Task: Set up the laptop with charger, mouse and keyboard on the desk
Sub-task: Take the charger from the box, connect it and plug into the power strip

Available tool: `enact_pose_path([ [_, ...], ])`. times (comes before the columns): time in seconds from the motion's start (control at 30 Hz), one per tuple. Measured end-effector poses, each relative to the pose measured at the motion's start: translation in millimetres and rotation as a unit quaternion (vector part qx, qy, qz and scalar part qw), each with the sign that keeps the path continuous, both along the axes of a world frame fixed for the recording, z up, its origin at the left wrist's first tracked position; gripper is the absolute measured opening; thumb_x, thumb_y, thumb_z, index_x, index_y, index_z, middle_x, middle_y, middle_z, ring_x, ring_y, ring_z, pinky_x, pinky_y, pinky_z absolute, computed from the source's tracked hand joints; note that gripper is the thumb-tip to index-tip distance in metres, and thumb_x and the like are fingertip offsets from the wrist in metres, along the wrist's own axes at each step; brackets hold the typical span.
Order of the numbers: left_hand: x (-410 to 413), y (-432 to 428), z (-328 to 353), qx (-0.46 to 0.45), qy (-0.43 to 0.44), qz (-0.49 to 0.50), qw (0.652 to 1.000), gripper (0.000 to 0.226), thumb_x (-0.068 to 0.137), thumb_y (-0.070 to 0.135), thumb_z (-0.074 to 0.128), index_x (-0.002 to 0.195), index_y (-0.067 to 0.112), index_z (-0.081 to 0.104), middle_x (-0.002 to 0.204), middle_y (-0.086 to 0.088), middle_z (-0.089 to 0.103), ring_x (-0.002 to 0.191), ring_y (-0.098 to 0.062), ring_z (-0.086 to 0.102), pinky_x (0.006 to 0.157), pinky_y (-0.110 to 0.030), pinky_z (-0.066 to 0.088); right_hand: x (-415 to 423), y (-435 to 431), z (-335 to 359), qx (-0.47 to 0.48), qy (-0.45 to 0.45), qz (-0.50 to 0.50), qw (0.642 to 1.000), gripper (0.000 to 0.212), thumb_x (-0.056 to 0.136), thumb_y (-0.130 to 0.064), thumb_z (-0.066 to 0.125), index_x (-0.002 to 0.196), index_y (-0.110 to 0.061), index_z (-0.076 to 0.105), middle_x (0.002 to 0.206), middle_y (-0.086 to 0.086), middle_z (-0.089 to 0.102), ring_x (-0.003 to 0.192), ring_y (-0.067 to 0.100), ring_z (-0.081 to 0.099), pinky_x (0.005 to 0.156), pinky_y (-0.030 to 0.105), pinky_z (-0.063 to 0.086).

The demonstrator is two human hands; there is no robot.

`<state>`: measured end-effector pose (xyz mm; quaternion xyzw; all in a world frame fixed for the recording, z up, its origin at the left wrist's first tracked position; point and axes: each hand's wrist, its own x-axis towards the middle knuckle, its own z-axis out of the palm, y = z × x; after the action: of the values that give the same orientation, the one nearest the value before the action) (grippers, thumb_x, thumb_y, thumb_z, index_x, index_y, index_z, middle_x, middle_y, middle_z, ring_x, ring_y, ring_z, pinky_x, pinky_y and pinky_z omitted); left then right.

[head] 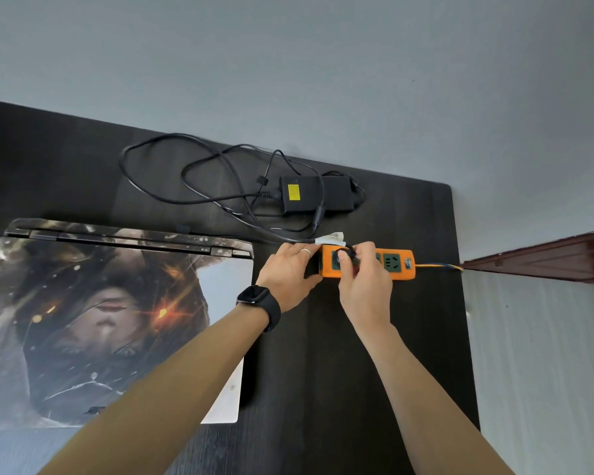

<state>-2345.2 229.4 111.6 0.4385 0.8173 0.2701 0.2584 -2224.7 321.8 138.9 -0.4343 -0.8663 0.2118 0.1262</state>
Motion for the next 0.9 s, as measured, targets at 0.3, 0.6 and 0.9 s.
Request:
enact_pose_path([
  [0.3, -87.7, -38.7, 47.5, 0.132, -0.637, 0.402, 0.644, 0.029, 0.101, 0.029, 0.036, 0.102, 0.014, 0.061, 0.100, 0.000, 0.075, 0.084, -0.015, 0.060, 0.073, -0.028, 0.046, -6.8, -9.3, -4.6, 0.001, -0.028, -0.021, 0.999, 0.013, 0.099, -0.022, 0.060, 0.100, -0.019, 0.047, 0.091, 0.000, 0.061, 0.078, 0.012, 0.061, 0.062, 0.015, 0.044],
  [0.6, -145.6, -9.0, 14.9, -0.055, -0.276, 0.284, 0.916, 0.009, 0.071, 0.027, 0.074, 0.077, 0.024, 0.069, 0.084, -0.001, 0.073, 0.091, -0.032, 0.068, 0.081, -0.035, 0.056, -12.7, -15.4, -7.8, -0.046, 0.004, -0.083, 0.995, 0.013, 0.100, -0.021, 0.059, 0.100, -0.022, 0.046, 0.094, -0.001, 0.062, 0.083, 0.013, 0.062, 0.067, 0.015, 0.042],
  [0.9, -135.6, -7.3, 14.9, -0.078, -0.116, 0.263, 0.955, 0.032, 0.085, 0.044, 0.065, 0.107, 0.021, 0.066, 0.100, 0.000, 0.072, 0.102, -0.022, 0.064, 0.084, -0.027, 0.048, -11.2, -23.6, -8.8, -0.003, 0.042, -0.095, 0.995, 0.015, 0.096, -0.018, 0.065, 0.102, -0.013, 0.053, 0.109, 0.005, 0.052, 0.086, 0.013, 0.056, 0.070, 0.023, 0.052],
])
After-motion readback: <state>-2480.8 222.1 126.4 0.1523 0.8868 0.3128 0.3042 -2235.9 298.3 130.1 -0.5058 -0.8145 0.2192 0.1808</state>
